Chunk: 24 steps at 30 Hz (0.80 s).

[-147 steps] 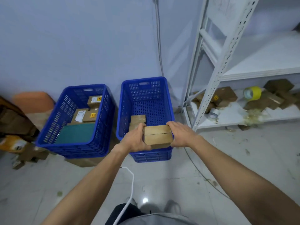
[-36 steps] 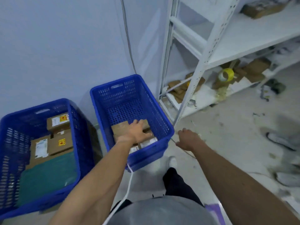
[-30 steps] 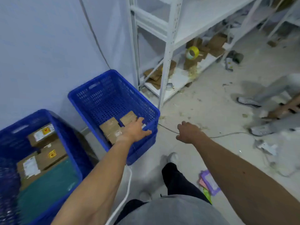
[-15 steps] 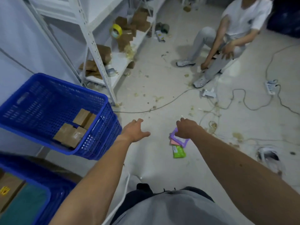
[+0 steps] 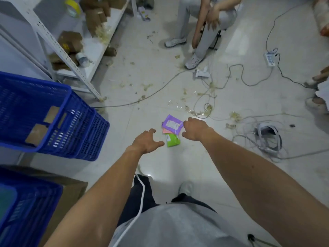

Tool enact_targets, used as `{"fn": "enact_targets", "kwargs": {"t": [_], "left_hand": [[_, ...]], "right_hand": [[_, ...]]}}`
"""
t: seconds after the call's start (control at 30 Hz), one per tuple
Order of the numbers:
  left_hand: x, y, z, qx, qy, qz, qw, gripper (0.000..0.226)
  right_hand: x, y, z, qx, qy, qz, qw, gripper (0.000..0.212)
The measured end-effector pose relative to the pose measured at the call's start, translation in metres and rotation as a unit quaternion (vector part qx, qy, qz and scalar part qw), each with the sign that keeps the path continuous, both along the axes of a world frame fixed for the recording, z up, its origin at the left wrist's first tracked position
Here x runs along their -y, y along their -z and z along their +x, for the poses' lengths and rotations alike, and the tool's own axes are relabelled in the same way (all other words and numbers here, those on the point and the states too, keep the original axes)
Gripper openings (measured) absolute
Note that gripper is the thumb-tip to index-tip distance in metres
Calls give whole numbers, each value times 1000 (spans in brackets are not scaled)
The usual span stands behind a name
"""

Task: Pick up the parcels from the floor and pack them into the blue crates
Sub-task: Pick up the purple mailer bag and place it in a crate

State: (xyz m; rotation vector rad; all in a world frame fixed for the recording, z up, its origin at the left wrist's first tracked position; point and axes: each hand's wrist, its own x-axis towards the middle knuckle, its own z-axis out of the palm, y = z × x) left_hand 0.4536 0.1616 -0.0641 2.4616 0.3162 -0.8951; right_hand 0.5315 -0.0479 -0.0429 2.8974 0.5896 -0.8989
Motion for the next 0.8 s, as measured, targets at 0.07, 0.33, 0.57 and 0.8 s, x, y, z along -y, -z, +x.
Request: {"fn": "enact_targets", "kwargs": {"t": [0.07, 0.33, 0.57, 0.8], "left_hand": [[19, 3, -4, 0, 0, -5, 1000, 82], [45, 22, 14, 3, -7, -5, 1000, 80], [35, 60, 60, -31, 8, 16, 999, 73], [45, 98, 96, -10, -24, 3, 1000, 61]], "right_hand": [[18, 1, -4, -7, 2, -11, 1000, 52], [45, 26, 11, -58, 6, -56, 997, 54], [50, 61, 48, -73, 32, -48, 996, 53], [64, 106, 101, -89, 22, -42, 995, 51]]}}
